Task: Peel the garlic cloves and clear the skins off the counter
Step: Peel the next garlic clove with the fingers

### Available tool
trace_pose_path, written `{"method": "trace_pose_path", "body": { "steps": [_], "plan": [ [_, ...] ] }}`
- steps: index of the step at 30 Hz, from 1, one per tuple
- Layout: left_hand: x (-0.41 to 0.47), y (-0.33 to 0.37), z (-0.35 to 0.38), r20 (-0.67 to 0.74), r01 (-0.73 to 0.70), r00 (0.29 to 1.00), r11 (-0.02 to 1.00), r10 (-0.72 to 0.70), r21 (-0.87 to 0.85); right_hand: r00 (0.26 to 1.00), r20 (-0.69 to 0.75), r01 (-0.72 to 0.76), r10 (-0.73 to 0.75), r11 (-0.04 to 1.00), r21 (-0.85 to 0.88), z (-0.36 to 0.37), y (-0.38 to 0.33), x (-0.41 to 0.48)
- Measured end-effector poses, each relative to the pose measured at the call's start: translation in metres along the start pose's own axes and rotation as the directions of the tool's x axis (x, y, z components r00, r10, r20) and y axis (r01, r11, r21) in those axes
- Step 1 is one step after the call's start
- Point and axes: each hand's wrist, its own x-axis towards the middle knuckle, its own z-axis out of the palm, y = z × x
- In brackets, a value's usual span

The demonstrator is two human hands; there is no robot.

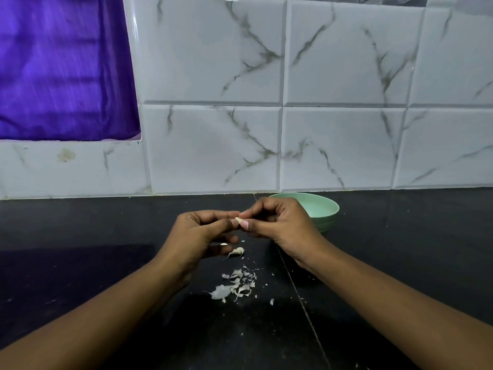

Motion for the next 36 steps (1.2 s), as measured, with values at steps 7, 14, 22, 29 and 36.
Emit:
{"method": "trace_pose_path", "body": {
  "steps": [7, 14, 22, 29, 36],
  "plan": [
    [0.001, -0.004, 0.001, -0.012, -0.042, 0.999, 0.999, 0.042, 0.028, 0.999, -0.019, 0.03, -0.034, 0.984, -0.175, 0.002, 0.002, -0.001],
    [0.002, -0.008, 0.0, -0.016, -0.192, 0.98, 0.966, 0.198, 0.174, 0.992, -0.087, -0.092, 0.088, 0.995, -0.043, 0.007, 0.001, -0.003],
    [0.002, -0.008, -0.001, -0.023, -0.231, 0.97, 0.948, 0.242, 0.219, 0.967, -0.052, -0.234, 0.251, 0.948, 0.215, 0.008, -0.001, -0.002],
    [0.004, -0.008, -0.002, -0.018, -0.154, 0.987, 0.978, 0.158, 0.138, 0.922, 0.07, -0.38, 0.381, 0.857, 0.348, -0.001, -0.003, 0.002],
    [0.004, 0.005, -0.008, -0.037, -0.114, 0.992, 0.975, 0.123, 0.189, 0.879, 0.181, -0.476, 0.441, 0.798, 0.369, -0.009, -0.01, 0.004]
  ]
}}
